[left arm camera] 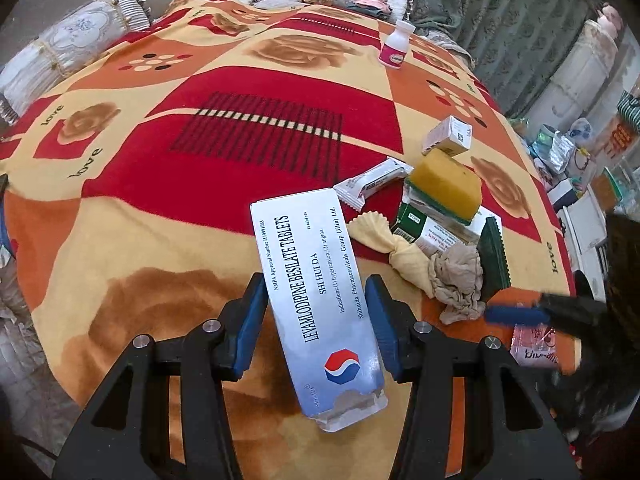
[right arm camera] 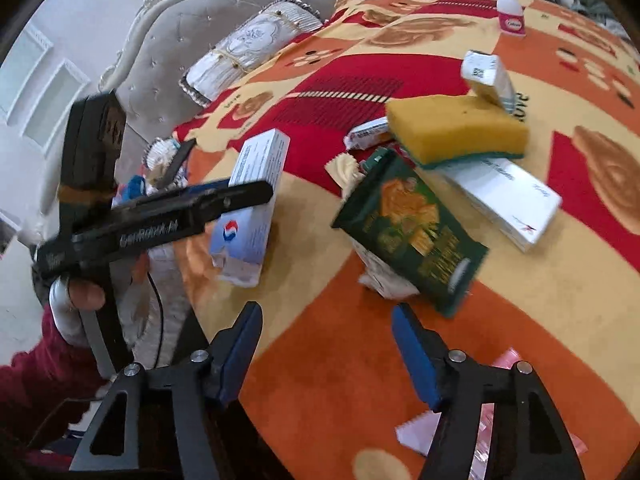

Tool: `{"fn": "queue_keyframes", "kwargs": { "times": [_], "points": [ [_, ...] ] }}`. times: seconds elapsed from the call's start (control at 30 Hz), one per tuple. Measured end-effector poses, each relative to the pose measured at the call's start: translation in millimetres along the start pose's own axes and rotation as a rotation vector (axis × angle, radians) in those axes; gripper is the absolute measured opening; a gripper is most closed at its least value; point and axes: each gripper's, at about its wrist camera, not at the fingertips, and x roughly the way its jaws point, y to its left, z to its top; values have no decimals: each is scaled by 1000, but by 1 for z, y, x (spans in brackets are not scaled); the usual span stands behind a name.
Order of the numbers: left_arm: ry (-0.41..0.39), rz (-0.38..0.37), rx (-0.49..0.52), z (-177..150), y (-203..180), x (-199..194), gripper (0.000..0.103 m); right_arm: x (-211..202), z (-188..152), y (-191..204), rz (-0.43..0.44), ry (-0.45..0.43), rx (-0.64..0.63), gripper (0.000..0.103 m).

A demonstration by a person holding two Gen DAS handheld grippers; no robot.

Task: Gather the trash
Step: 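Grasp the crumpled beige paper with the right tool while the left tool holds the box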

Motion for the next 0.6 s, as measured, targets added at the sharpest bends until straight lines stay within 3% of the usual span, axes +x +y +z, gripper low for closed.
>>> {"fn": "queue_keyframes", "kwargs": {
  "times": [0.07,0.2,0.3,0.4,0.47,0.5,0.6],
  "points": [
    [3,-2,-9,0,1,1,48,2,8,-2,-2,-33,6,66],
    [-2,-15,-15,0,2,-1,48,5,27,-21,-107,-111,55,66],
    [0,-18,-9,1,1,-1,48,2,30,-20,-107,-115,41,66],
    [0,-22,-8,1,-2,0,48,13,32,-9,-166,-92,-24,66],
    [-1,-29,-3,0,-4,-1,48,19,32,-9,-192,-76,-37,53],
    [-3,-31,2,0,-6,-3,48,25,30,-10,-199,-55,-32,36],
    [-11,-45,11,-1,-12,-9,48,23,21,-10,-192,-46,-40,32]
  ]
}}
